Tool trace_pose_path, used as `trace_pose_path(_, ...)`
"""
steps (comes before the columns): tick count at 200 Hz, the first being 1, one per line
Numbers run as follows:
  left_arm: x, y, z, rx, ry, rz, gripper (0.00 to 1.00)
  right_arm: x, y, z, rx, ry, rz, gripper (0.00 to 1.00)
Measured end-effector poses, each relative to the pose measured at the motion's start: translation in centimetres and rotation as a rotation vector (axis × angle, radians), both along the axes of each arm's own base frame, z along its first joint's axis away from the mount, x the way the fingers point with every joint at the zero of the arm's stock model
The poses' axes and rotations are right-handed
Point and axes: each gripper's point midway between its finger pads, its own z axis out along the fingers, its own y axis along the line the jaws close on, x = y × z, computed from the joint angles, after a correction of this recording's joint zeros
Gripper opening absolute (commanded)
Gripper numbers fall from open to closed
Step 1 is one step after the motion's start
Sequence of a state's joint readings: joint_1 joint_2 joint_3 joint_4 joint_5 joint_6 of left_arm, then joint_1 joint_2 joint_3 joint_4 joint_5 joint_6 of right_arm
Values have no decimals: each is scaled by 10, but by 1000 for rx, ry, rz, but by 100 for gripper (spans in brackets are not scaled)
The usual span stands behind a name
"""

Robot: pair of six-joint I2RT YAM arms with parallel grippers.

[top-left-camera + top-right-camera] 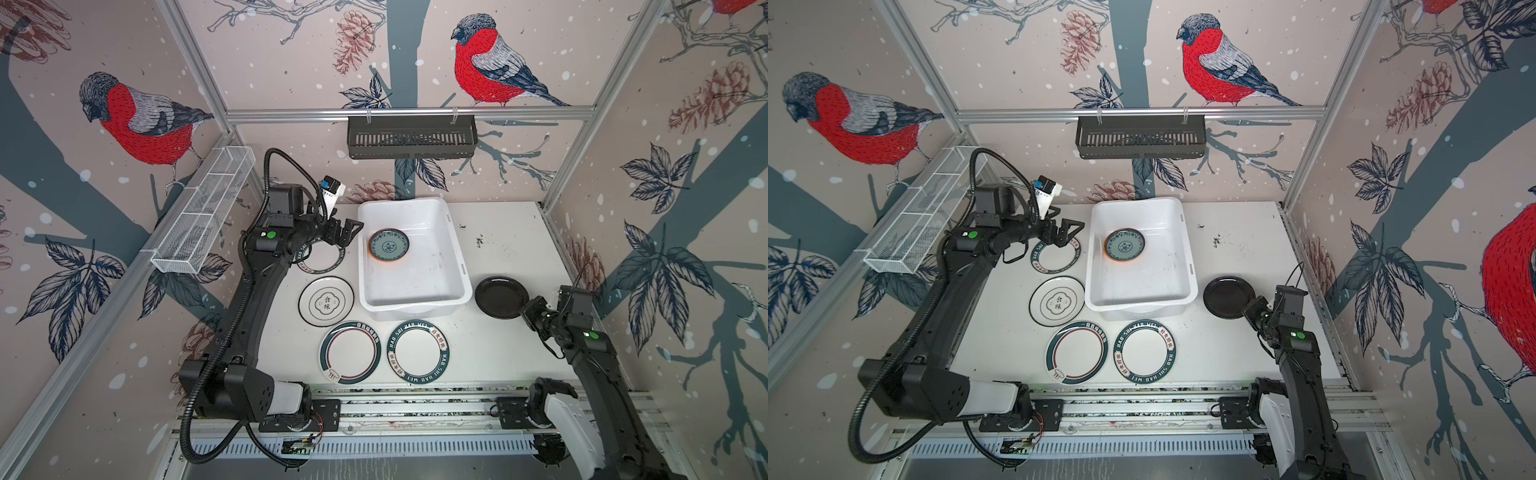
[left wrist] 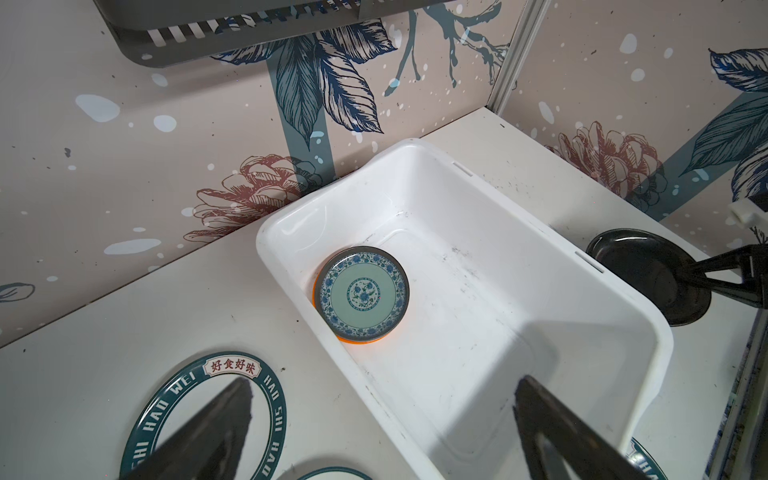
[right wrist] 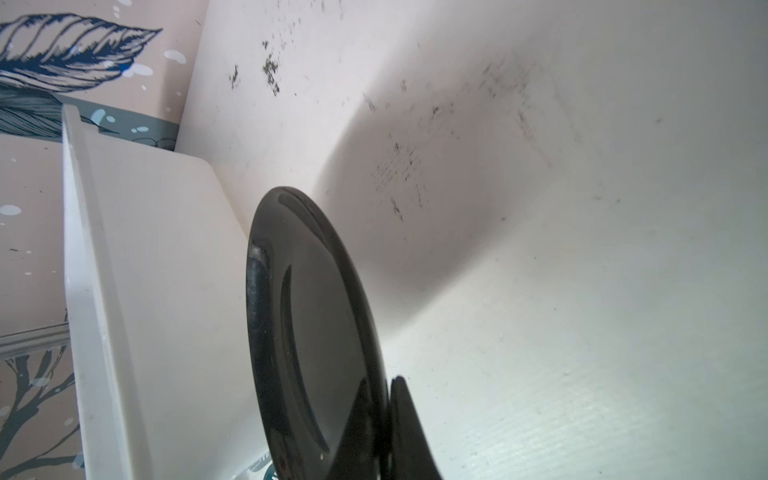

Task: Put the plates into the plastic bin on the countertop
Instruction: 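Carry the black plate with the right gripper over the bin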

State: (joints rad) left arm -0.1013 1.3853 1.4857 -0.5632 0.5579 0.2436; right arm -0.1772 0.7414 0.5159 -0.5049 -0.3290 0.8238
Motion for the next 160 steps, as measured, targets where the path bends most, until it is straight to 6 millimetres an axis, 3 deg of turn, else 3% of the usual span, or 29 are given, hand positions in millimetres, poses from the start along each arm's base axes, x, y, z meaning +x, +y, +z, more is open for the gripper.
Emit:
trace_pose_path(65, -1, -1, -2, -4, 7, -9, 98, 24, -24, 87, -117, -154, -27, 3)
trace_pose_path(101, -3, -1, -5, 3, 9, -12, 98, 43, -26, 113, -125, -182, -4, 3)
trace_pose_path(129, -4, 0, -8, 7, 12, -9, 98, 59, -15, 128, -117, -197, 48, 3)
trace_pose_path(160, -3, 2, -13, 20, 18, 3, 98, 81, 22, 146, -128, -225, 175, 3)
